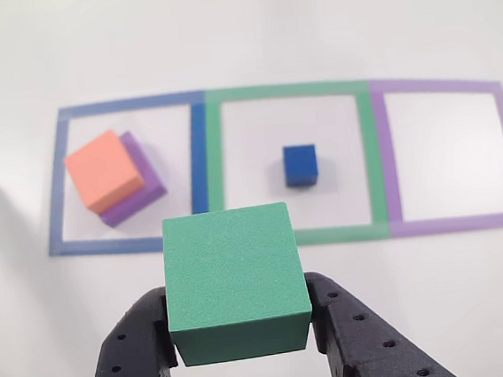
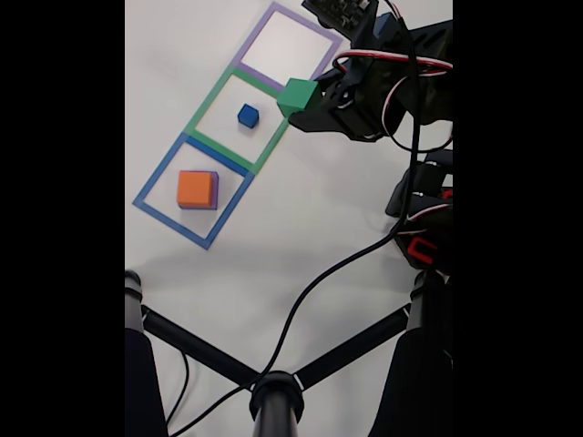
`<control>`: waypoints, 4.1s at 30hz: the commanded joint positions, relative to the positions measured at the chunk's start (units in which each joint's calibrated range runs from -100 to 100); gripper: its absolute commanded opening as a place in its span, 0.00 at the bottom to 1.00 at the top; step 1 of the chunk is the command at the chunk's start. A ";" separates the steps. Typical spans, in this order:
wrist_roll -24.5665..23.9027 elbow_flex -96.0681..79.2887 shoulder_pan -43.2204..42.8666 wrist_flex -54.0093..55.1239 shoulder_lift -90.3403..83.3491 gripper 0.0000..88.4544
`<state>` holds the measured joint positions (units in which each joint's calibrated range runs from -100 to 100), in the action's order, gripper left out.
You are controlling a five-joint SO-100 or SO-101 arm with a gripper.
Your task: Tower of hanoi
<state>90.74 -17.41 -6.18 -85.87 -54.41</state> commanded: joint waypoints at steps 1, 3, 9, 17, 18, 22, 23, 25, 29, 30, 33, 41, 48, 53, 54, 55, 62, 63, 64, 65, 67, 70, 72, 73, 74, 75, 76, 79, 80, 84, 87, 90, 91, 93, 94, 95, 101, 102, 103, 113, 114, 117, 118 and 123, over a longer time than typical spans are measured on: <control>2.28 2.82 -3.31 -0.85 -1.44 0.04; 2.46 2.55 -4.91 -0.12 -1.36 0.04; 3.56 -1.18 -9.56 3.76 -1.28 0.04; 9.26 -17.90 -10.86 20.03 -1.44 0.05; 9.26 -20.26 -10.86 22.54 -1.28 0.05; 9.26 -30.07 -11.62 34.92 -0.08 0.05; 9.26 -32.34 -12.00 38.32 0.48 0.05; 9.26 -36.52 -12.61 45.12 1.77 0.05; 9.26 -44.97 -13.68 60.99 5.21 0.05; 9.26 -46.25 -13.91 63.98 6.25 0.05; 9.26 -48.79 -14.83 71.51 9.38 0.05; 9.26 -54.88 -15.89 89.15 17.95 0.05; 9.26 -54.97 -16.27 98.62 25.73 0.05; 9.26 -54.52 -16.20 104.61 31.49 0.05; 9.26 -54.24 -16.20 105.42 32.62 0.05; 9.26 -53.88 -16.20 106.47 33.82 0.05; 9.26 -52.06 -16.50 111.09 39.43 0.05; 9.26 -51.79 -16.50 111.65 40.15 0.05; 9.26 -51.43 -16.58 112.14 40.87 0.05; 9.26 -51.06 -16.58 112.63 41.51 0.05; 9.26 -50.34 -16.66 113.03 42.55 0.05; 9.26 -49.79 -16.81 113.76 43.83 0.05; 9.26 -49.52 -16.81 114.49 44.72 0.06; 9.26 -49.43 -16.81 114.65 45.04 0.06; 9.26 -49.34 -16.81 114.97 45.36 0.06; 9.26 -49.25 -16.81 115.22 45.76 0.06; 9.26 -49.06 -16.81 115.46 46.08 0.06; 9.26 -48.52 -16.81 116.27 47.20 0.08; 9.26 -48.43 -16.81 116.91 47.68 0.08; 9.26 -48.70 -16.81 118.05 48.48 0.12; 9.26 -48.79 -16.73 118.45 48.56 0.14; 9.26 -48.79 -16.73 118.78 48.64 0.17; 9.26 -48.79 -16.73 118.86 48.64 0.18; 9.26 -48.79 -16.73 119.02 48.64 0.19; 9.26 -48.79 -16.73 119.02 48.64 0.19; 9.26 -48.88 -16.66 119.02 48.64 0.19; 9.26 -48.97 -16.43 119.34 47.92 0.23; 9.26 -48.97 -16.35 119.34 47.52 0.24; 9.26 -48.97 -16.27 119.34 47.12 0.24; 9.26 -45.07 -15.89 112.95 39.43 0.28; 9.26 -43.88 -15.82 110.12 37.74 0.28; 9.26 -40.25 -15.89 101.62 33.02 0.25; 9.26 -39.34 -15.74 98.54 31.17 0.23; 9.26 -37.70 -14.29 77.58 18.11 0.07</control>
<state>99.61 -58.83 -22.31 6.66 -25.12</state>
